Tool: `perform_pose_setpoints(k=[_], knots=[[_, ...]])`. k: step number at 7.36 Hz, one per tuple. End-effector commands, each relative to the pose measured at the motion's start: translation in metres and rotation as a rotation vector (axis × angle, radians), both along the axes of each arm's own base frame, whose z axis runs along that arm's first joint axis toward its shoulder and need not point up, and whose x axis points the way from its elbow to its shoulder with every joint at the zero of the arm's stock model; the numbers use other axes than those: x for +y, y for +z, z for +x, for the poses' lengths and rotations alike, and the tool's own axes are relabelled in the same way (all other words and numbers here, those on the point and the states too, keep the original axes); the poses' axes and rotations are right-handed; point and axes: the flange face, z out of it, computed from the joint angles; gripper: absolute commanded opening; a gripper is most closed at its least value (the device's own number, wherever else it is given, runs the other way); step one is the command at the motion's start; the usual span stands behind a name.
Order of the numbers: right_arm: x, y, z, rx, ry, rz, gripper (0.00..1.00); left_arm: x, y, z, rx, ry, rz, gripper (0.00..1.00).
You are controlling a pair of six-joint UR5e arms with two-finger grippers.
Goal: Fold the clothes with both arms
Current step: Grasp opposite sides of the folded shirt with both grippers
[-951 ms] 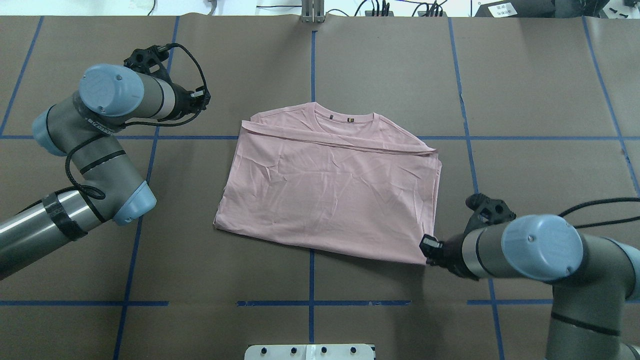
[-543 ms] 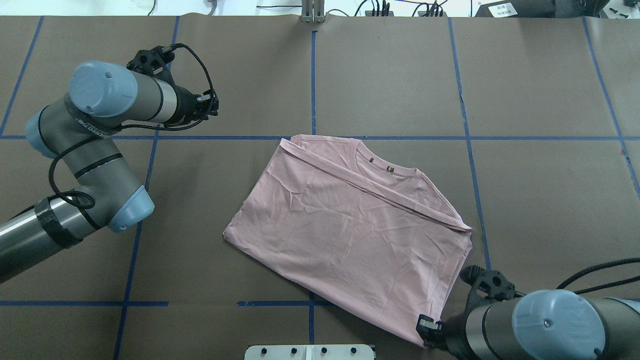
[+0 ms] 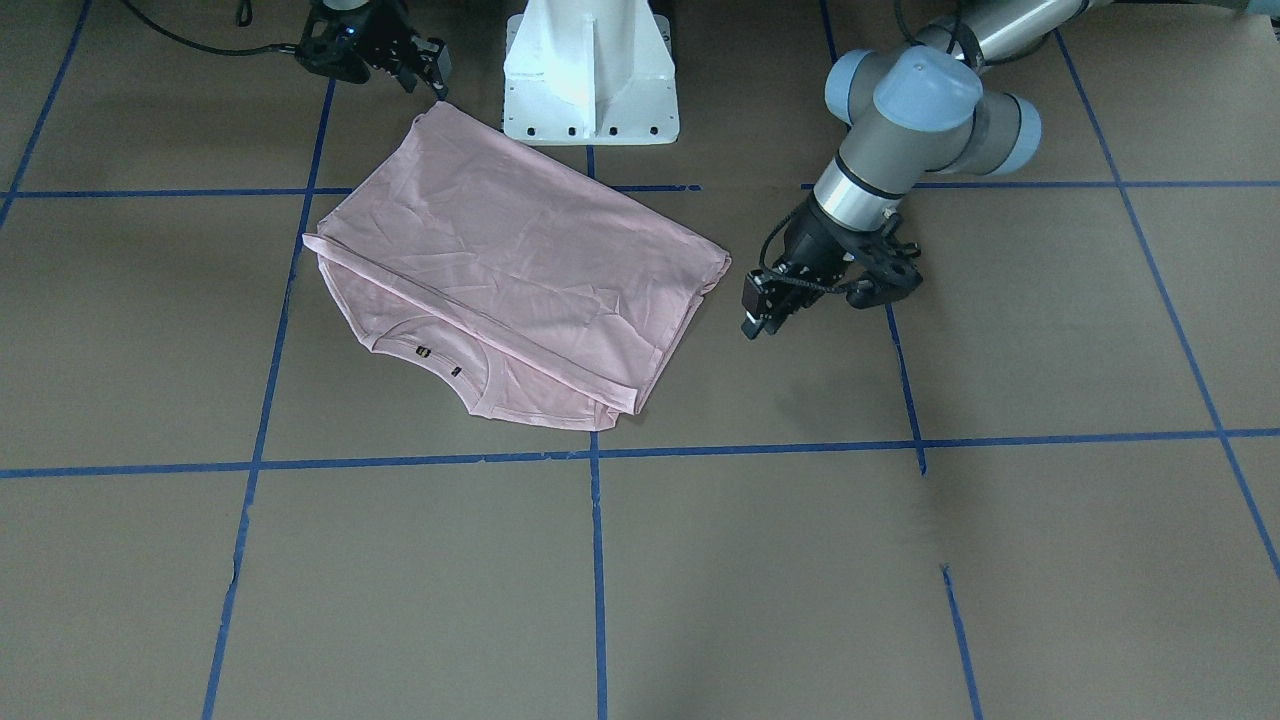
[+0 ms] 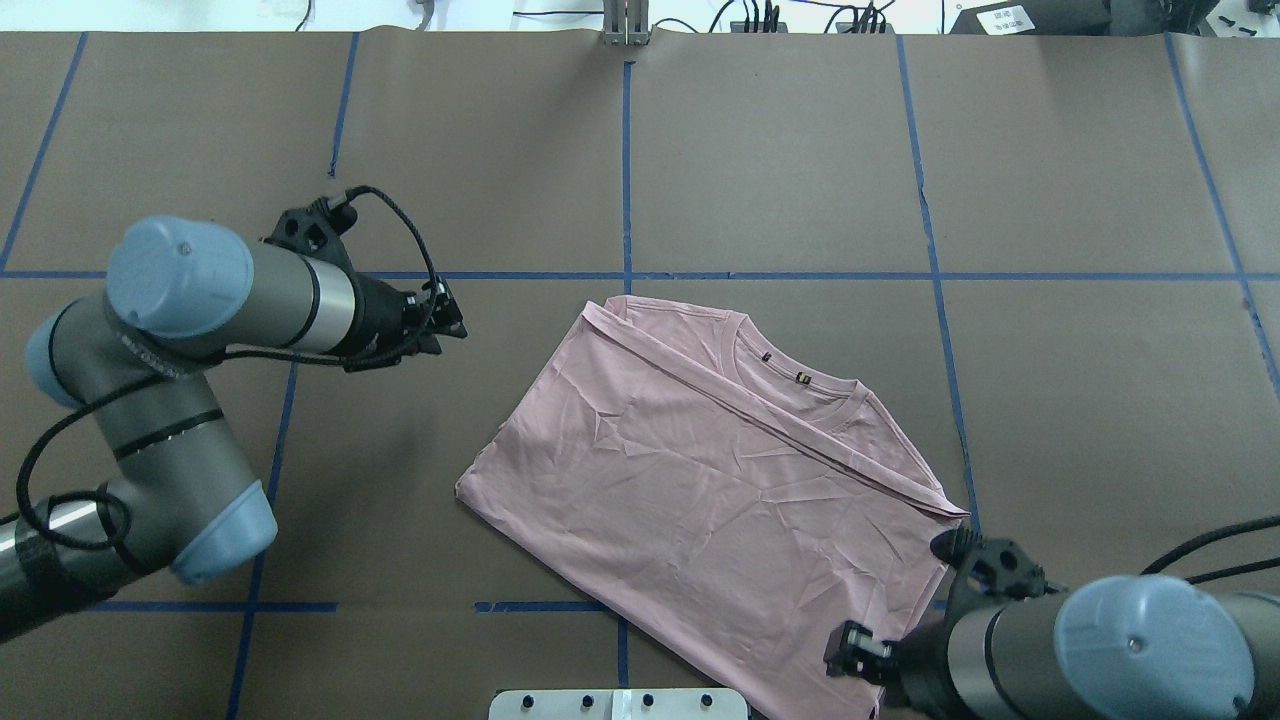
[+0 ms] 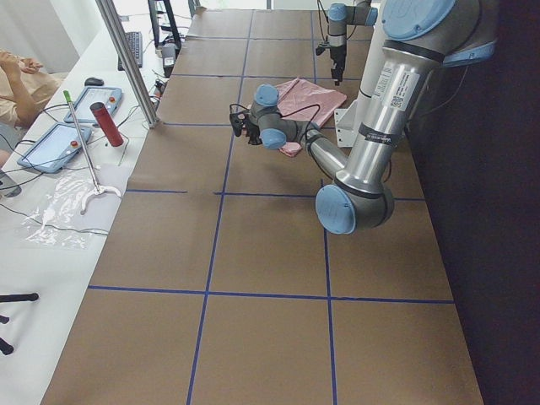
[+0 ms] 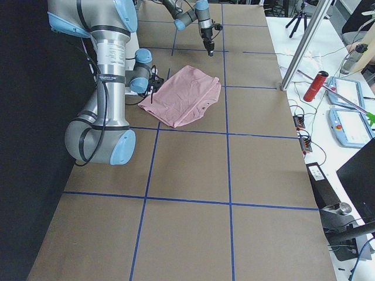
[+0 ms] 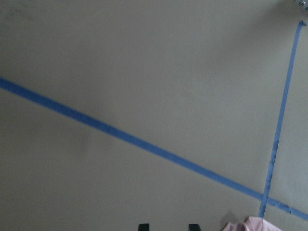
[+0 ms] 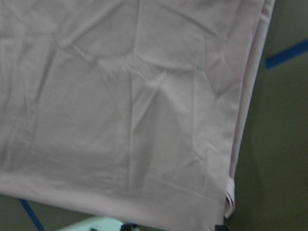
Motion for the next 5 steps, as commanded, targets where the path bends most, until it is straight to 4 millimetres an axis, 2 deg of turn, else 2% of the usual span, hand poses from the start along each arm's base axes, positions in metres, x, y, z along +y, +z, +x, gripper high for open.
perform_pose_setpoints(k=[1,2,3,4,5], knots=[[-0.07,-0.006,0.035,-0.016,0.152,-0.007,1.0,0.073,0.012,0.04,-0.026,0.017,-0.098,0.49],[-0.086,-0.002,0.039,-0.012,0.173,0.004,1.0,0.097,0.015,0.066,-0.127,0.022,-0.157,0.51],[-0.1,-0.001,0.033,-0.008,0.177,0.034,1.0,0.107,0.005,0.085,-0.178,0.043,-0.174,0.51],[-0.112,0.003,0.026,0.001,0.193,0.036,1.0,0.107,0.002,0.087,-0.201,0.044,-0.182,0.57],[-0.12,0.0,0.019,-0.001,0.2,0.039,1.0,0.107,0.005,0.087,-0.211,0.043,-0.186,0.56]])
